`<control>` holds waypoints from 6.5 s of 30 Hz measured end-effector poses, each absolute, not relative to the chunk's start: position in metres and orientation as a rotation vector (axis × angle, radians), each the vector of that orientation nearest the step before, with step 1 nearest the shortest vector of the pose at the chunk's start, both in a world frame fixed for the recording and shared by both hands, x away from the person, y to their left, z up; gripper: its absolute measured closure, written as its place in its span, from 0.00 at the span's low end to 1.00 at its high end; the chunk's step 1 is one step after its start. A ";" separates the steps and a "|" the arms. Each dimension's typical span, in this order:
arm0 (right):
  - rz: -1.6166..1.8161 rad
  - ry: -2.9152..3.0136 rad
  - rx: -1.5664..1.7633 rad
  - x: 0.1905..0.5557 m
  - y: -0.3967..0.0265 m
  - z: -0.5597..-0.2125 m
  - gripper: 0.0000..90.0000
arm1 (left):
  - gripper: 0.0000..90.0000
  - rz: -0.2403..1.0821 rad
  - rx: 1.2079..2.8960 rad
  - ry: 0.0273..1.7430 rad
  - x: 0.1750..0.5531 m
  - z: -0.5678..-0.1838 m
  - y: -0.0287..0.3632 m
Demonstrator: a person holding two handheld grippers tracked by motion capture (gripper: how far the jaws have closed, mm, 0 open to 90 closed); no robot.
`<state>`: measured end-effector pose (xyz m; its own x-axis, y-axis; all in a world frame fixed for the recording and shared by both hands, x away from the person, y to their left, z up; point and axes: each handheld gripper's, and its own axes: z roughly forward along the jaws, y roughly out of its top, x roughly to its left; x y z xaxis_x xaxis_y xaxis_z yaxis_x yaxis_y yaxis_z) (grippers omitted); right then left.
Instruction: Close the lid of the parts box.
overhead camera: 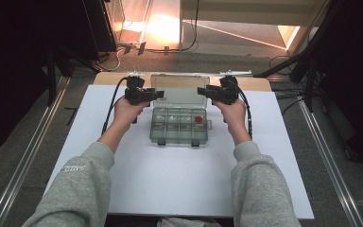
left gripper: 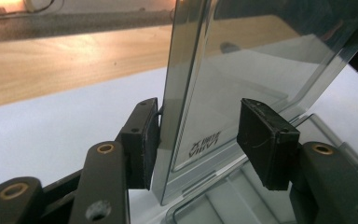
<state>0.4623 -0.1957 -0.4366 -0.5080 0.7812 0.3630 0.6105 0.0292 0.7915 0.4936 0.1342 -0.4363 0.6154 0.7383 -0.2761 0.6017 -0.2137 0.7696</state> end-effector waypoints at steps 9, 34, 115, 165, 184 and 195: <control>1.483 2.134 1.436 0.458 -0.197 -0.429 0.55 | 0.53 0.183 1.918 1.044 0.490 -0.424 0.137; 1.449 2.179 1.386 0.447 -0.199 -0.423 0.63 | 0.53 0.191 1.945 1.003 0.478 -0.410 0.137; 1.425 2.306 1.225 0.413 -0.193 -0.422 0.48 | 0.96 0.056 2.034 1.053 0.465 -0.367 0.181; 1.504 2.349 1.258 0.379 -0.196 -0.416 0.30 | 0.98 0.048 2.078 0.886 0.426 -0.386 0.157; 1.472 2.357 1.236 0.368 -0.187 -0.420 0.39 | 0.98 0.061 2.070 0.865 0.409 -0.404 0.164; 1.470 2.370 1.206 0.363 -0.185 -0.421 0.61 | 0.98 0.068 2.071 0.849 0.399 -0.410 0.162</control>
